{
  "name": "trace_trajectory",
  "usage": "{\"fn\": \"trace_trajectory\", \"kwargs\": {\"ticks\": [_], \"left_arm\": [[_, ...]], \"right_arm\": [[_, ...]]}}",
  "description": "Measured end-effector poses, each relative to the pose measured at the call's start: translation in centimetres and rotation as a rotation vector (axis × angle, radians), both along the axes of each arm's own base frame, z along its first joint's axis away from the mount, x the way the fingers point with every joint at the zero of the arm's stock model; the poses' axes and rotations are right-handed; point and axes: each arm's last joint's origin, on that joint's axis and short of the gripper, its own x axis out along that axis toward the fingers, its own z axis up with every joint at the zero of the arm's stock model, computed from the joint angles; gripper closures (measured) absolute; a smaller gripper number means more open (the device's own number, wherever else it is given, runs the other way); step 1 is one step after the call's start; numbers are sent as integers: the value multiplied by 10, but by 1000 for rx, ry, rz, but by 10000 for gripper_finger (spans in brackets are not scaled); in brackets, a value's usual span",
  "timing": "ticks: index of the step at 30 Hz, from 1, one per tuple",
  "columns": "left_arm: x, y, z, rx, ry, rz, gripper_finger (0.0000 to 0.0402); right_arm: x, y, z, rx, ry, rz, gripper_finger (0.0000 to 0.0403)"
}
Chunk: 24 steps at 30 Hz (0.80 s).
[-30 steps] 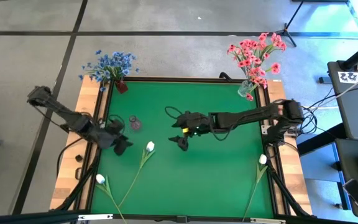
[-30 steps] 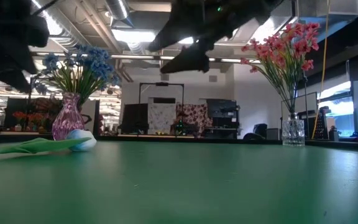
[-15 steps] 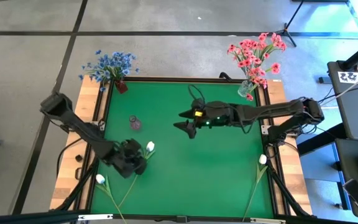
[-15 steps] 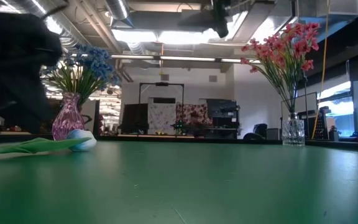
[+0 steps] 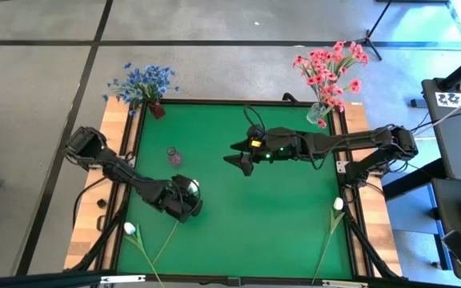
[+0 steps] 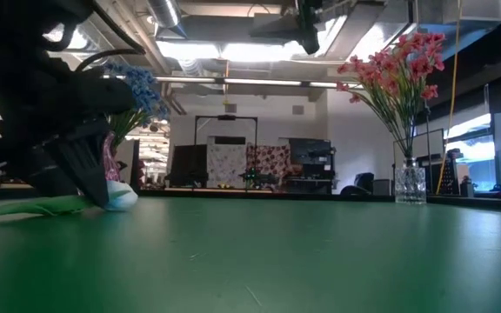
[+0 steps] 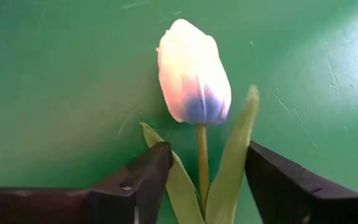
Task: Sort flowers into vase by color
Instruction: Put the top white tulip into the purple vase
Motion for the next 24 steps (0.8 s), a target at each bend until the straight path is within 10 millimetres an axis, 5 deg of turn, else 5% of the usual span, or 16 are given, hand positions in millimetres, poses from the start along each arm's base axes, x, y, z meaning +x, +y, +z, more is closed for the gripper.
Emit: {"fn": "trace_trajectory", "kwargs": {"ticks": [10, 14, 19, 24], "left_arm": [[0, 4, -1, 16, 0, 37, 346], [3, 4, 12, 15, 34, 23, 388], [20, 6, 76, 116, -65, -35, 388], [28, 20, 156, 453, -286, -58, 385]], "right_arm": [[-1, 1, 1, -60, 1, 105, 66], [-7, 1, 9, -95, -24, 113, 66], [-16, 1, 21, -142, -61, 123, 66], [-20, 0, 27, -151, -79, 93, 66]]}}
